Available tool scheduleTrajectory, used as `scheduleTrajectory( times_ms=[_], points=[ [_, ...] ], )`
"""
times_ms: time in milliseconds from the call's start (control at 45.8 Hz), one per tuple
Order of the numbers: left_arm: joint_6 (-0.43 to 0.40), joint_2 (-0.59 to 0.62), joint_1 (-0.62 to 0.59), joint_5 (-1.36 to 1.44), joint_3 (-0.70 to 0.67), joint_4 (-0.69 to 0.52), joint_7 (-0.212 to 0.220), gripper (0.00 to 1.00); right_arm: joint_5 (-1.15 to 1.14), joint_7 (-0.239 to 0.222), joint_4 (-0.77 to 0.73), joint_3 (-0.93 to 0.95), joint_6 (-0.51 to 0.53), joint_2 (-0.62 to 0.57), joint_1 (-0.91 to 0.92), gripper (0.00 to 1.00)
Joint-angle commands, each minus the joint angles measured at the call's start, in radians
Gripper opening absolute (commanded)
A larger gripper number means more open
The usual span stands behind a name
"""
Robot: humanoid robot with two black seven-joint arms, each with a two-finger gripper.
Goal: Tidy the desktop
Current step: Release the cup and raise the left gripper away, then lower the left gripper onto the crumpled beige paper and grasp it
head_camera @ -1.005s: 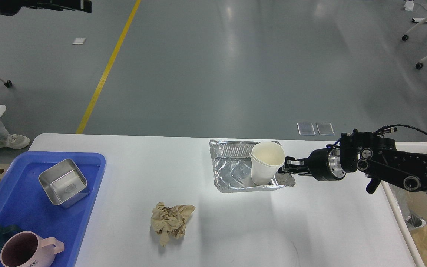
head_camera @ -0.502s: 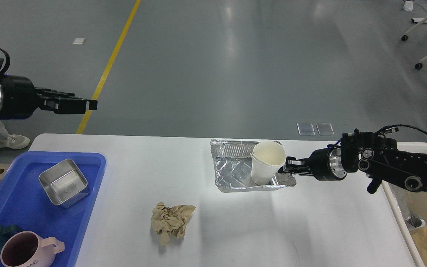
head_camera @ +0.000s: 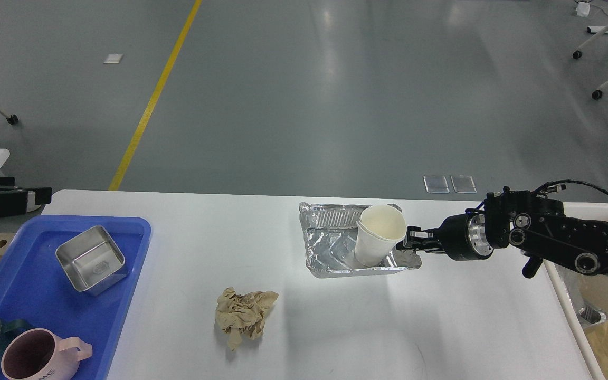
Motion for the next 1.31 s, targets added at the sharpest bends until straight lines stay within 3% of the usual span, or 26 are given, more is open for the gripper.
scheduleTrajectory(
  times_ms=[0,350,677,786,983,1158,1289],
  points=[
    [-0.02,0.058,0.0,0.006,-0.001,-0.008,-0.003,0.79,0.0,0.001,0.0,-0.005,0.0,0.002,0.0,0.0],
    [-0.027,0.113,0.026,0.072,0.01,-0.008,-0.006,0.79,0.0,-0.001,-0.002,-0.007,0.0,0.009,0.0,0.0],
    [-0.021,0.074,0.045,0.072,0.01,0.0,0.002,0.79,-0.002,-0.001,-0.003,-0.007,0.0,0.009,0.0,0.0],
    [0.008,-0.017,0.063,0.072,0.033,0.016,0.015,0.79,0.0,-0.001,-0.003,-0.007,0.0,0.009,0.0,0.0],
    [0.158,-0.296,0.2,0.07,0.079,0.139,0.084,0.79,0.001,-0.001,-0.005,-0.007,0.0,0.009,0.0,0.0],
    [0.212,-0.567,0.339,0.073,0.079,0.286,0.149,0.79,0.0,-0.001,-0.006,-0.007,0.0,0.011,-0.005,0.0],
    [0.244,-0.741,0.407,0.073,0.076,0.348,0.167,0.79,0.0,-0.001,-0.006,-0.007,0.0,0.011,-0.005,0.0]
  ],
)
